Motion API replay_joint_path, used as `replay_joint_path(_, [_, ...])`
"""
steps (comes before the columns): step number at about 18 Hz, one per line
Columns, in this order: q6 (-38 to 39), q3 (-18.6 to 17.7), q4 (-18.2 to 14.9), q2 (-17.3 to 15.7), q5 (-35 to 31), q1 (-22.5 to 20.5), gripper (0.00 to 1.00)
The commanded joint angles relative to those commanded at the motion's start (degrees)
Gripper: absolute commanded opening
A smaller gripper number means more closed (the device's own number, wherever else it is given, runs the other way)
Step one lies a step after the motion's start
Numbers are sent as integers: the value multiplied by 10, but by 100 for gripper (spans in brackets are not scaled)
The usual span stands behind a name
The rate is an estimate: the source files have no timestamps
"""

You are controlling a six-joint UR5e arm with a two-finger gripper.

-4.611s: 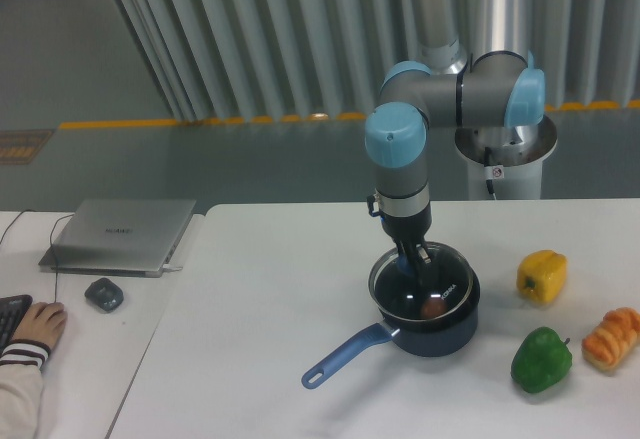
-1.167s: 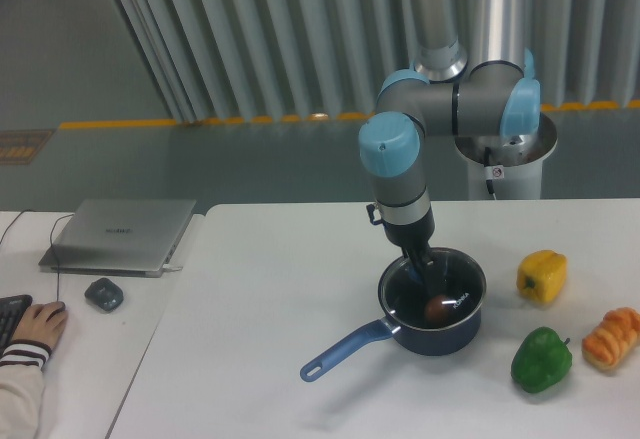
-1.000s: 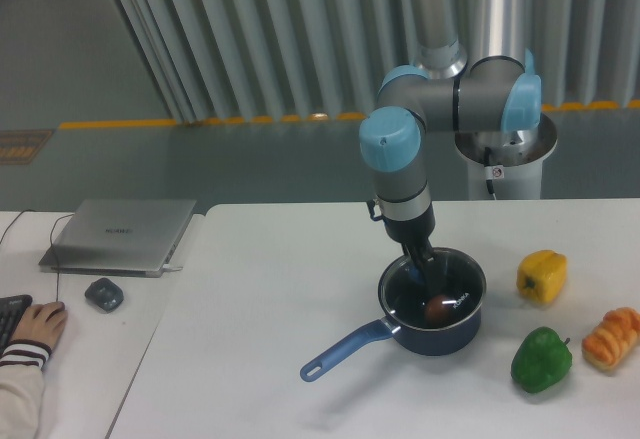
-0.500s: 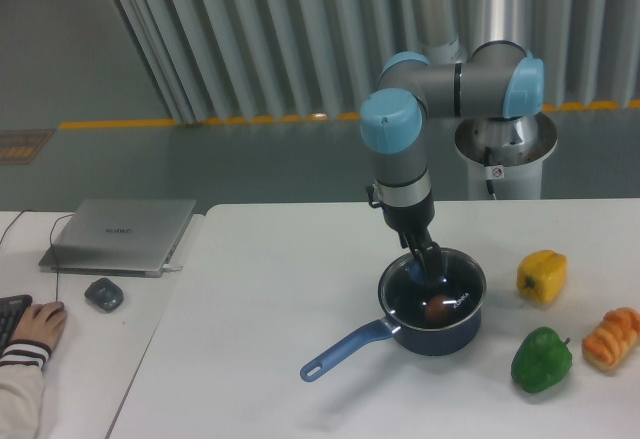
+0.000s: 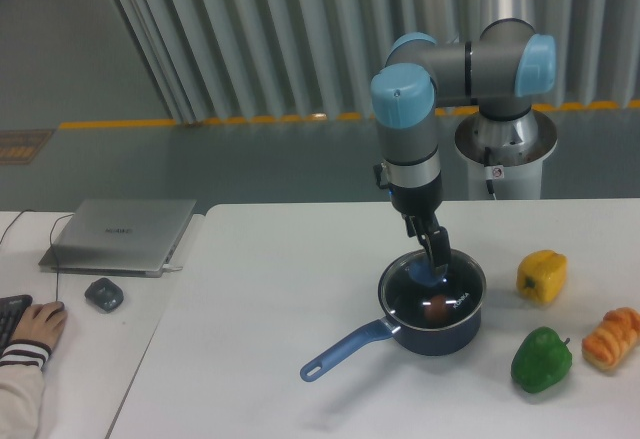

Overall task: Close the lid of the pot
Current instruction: 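Release the lid knob and raise the gripper away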

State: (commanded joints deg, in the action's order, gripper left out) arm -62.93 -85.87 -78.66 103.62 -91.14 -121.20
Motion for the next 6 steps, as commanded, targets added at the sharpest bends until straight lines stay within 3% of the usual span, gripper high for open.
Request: replay_joint_path(6, [0, -1, -4, -1, 0, -1, 100])
